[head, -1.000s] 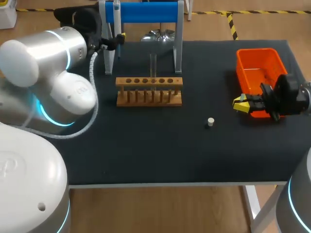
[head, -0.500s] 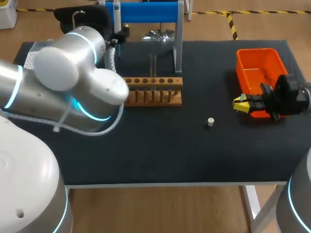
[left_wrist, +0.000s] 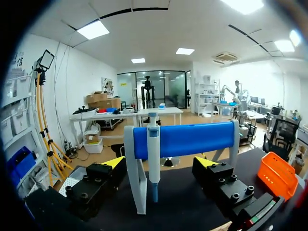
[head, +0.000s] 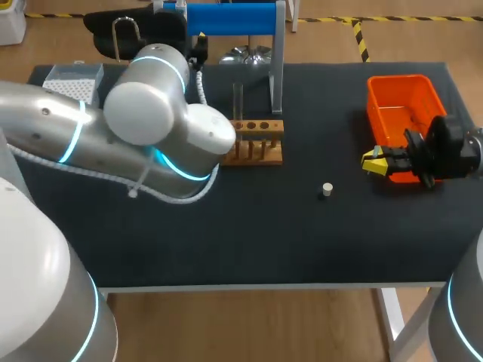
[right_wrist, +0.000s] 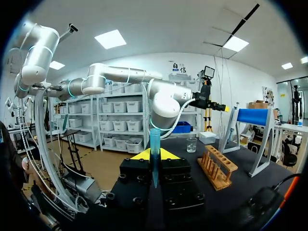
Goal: Invert the test tube, pick up the pipette, mount the tip to pipette, aspirate from beaker and dispense into the tube, eject the tip, return the pipette, and cap with the stopper.
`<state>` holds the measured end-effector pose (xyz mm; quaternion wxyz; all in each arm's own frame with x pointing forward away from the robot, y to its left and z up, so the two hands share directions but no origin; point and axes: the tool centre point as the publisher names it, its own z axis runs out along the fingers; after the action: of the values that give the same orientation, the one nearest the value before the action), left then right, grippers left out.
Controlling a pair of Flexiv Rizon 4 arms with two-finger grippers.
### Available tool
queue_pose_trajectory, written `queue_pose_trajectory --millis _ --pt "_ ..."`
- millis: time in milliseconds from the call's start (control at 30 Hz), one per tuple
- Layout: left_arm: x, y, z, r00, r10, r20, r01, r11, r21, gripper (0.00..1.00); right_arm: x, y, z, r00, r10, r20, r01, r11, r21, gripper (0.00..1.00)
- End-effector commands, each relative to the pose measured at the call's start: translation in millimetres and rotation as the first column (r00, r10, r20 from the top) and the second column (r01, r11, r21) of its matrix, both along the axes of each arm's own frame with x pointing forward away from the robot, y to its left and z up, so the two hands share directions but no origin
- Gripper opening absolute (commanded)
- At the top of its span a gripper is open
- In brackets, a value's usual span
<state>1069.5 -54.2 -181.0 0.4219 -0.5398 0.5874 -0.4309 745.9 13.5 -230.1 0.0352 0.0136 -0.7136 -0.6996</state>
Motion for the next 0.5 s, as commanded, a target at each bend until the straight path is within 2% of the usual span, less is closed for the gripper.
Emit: queue_pose_trajectory --millis 33,100,267,500 --pt "7.9 -5 -4.9 0.998 0.060 0.007 -0.060 0.998 0.014 0.80 -1.5 0 1 1.000 -0.003 0.001 0.003 1.000 -0.003 0.00" --pt "10.5 -5 -6.0 0.999 0.054 0.008 -0.054 0.999 0.006 0.74 -1.5 0 1 1.000 -0.003 0.001 0.003 1.000 -0.003 0.00" --pt "17.2 -5 -9.2 0.999 0.042 0.013 -0.042 0.999 0.003 0.72 -1.5 0 1 1.000 -0.003 0.001 0.003 1.000 -0.003 0.00" --pt "27.6 -1 -12.4 1.000 0.000 0.029 0.001 1.000 -0.024 0.53 -1.5 0 1 1.000 -0.003 0.001 0.003 1.000 -0.003 0.00"
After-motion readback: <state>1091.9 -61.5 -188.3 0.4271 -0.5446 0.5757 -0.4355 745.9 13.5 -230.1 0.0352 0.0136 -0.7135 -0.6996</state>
